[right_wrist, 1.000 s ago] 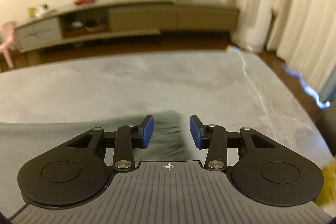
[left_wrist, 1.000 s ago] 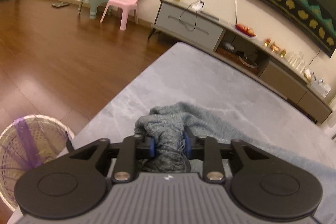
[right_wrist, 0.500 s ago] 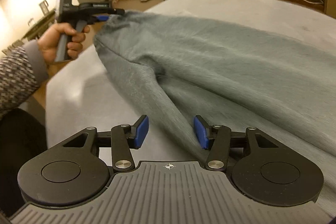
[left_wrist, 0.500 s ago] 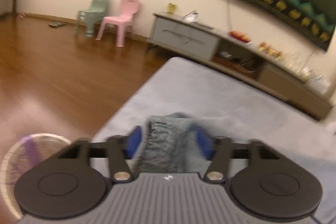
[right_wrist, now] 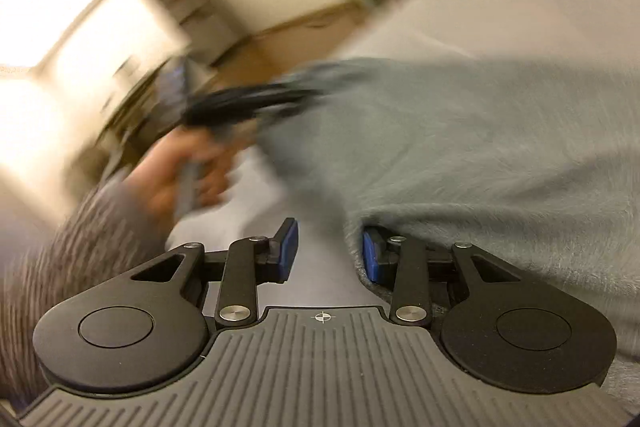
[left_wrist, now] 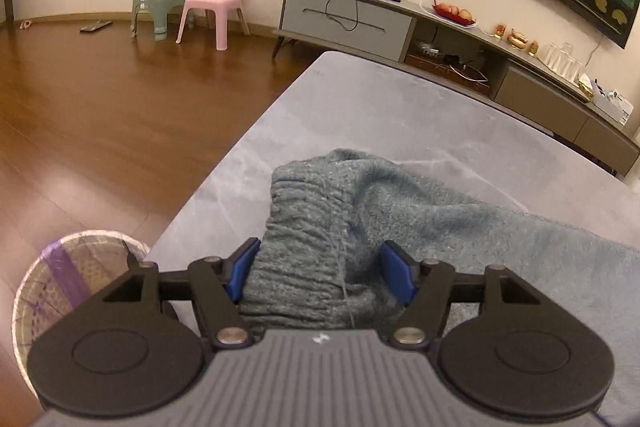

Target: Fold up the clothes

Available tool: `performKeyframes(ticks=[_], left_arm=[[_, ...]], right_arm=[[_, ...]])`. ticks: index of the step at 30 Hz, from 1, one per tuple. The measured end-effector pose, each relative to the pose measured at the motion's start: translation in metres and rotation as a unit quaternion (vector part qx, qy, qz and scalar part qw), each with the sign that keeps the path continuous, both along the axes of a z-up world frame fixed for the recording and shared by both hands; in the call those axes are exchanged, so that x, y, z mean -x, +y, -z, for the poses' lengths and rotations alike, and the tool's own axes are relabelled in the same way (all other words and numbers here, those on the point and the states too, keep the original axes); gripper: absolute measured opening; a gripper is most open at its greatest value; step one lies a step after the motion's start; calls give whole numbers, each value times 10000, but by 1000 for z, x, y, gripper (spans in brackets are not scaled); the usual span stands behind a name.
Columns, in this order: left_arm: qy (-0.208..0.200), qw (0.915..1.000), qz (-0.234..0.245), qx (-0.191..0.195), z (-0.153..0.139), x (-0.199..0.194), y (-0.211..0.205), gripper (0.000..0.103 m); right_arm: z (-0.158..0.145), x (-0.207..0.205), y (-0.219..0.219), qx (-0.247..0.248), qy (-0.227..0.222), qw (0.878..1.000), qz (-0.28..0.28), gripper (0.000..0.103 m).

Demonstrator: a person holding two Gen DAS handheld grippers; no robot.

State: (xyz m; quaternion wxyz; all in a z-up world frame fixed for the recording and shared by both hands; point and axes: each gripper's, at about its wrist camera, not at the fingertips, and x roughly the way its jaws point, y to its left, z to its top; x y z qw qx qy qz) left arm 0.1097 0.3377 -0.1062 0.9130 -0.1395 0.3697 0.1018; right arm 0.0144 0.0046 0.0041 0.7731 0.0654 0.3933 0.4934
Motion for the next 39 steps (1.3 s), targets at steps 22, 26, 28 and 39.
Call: performKeyframes(ticks=[22,26,28,39], left_arm=[[404,9943,-79,-986,-1,2,-15,55],[349,9871,-716,-1387,-18,31,-10,52],[172,9812,-841,-1727,-34,45,-19,52],[-461,9327,2595,-2460,-41,143,-260,59]], right_arm=[[37,48,-37,619,263,9967,460,48],[28,61,-76,848,74,9945,613,49],[21,56,-103,673,69,9930,967,49],[4,25,-94,1856,-1442,9697,667,48]])
